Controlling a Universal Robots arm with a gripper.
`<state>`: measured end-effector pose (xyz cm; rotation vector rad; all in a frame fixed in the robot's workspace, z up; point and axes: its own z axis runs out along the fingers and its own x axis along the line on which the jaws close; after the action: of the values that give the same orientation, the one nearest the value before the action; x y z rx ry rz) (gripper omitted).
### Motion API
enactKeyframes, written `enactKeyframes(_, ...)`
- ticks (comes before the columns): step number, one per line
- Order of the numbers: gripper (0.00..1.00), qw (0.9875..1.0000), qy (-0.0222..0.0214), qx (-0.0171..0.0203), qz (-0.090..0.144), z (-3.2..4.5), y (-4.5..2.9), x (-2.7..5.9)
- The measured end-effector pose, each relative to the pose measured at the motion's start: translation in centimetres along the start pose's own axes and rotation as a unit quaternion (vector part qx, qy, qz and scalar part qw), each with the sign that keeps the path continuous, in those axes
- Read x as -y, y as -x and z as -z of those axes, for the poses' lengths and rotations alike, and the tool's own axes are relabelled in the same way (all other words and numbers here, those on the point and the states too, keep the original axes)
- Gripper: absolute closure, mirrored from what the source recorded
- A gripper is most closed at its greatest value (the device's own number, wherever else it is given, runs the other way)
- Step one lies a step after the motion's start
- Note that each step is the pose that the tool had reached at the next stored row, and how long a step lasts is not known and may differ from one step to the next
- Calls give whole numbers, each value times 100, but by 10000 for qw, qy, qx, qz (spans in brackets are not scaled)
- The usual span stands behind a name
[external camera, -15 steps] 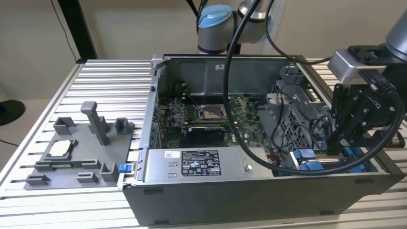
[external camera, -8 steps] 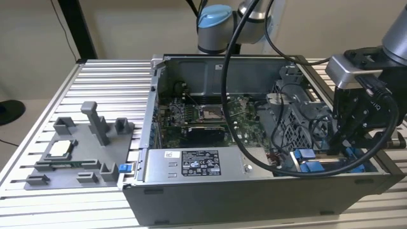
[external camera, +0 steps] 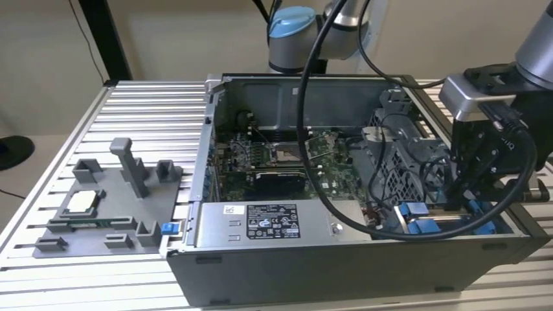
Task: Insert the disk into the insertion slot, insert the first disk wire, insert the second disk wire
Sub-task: 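Insert the second disk wire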
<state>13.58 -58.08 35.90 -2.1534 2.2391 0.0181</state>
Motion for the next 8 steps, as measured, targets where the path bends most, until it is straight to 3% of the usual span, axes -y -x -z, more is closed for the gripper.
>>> enactKeyframes(5,100,10000,-59,1,2,1,-2,-69)
enactKeyframes(8,100,10000,-65,2,2,-1,-3,-80)
